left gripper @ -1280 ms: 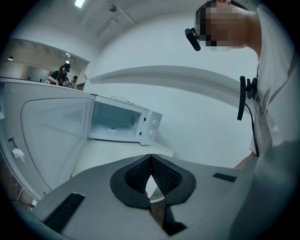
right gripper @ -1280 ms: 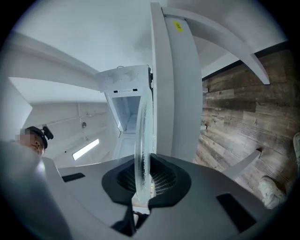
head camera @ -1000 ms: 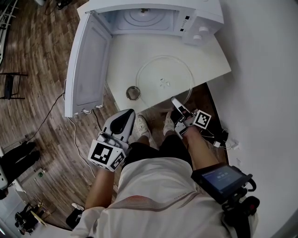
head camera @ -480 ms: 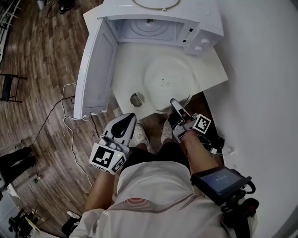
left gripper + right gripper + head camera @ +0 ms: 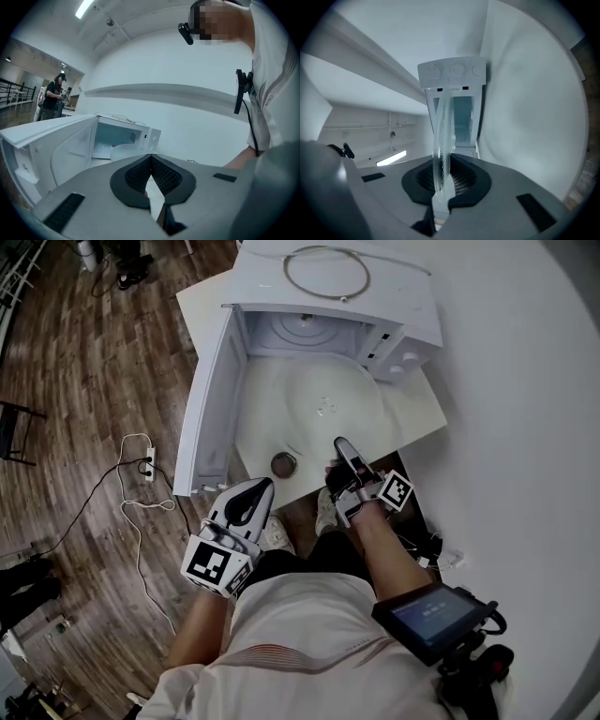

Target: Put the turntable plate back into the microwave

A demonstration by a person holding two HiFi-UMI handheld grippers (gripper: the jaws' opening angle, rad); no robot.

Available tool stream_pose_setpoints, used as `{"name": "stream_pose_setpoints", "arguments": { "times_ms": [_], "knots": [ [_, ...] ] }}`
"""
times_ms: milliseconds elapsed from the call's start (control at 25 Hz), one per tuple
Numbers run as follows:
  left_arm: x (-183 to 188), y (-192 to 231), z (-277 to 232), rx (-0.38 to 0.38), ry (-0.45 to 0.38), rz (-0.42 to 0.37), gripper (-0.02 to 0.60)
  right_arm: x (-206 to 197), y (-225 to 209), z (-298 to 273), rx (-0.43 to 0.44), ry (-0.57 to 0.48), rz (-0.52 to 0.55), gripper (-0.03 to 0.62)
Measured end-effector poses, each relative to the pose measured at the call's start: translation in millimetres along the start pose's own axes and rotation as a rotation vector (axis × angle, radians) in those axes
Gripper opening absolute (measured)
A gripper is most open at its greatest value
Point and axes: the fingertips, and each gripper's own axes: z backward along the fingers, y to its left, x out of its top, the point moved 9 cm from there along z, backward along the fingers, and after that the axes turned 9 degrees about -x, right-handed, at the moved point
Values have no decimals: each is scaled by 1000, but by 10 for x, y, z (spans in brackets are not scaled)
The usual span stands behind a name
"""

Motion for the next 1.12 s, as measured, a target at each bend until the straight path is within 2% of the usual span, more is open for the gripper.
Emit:
{"name": "stream_pose_setpoints", "arguments": {
  "times_ms": [200,560,1120],
  "knots": [
    [40,-55,120,16,-26,7,11,-69,130,-174,7,3,-14,28],
    [113,136,-278,118,-16,24,11,365,-116,-881,-32,63,-30,28],
    [129,257,-369,170,-3,50,11,637,-207,-1767,-64,61,-35,28]
  ]
}}
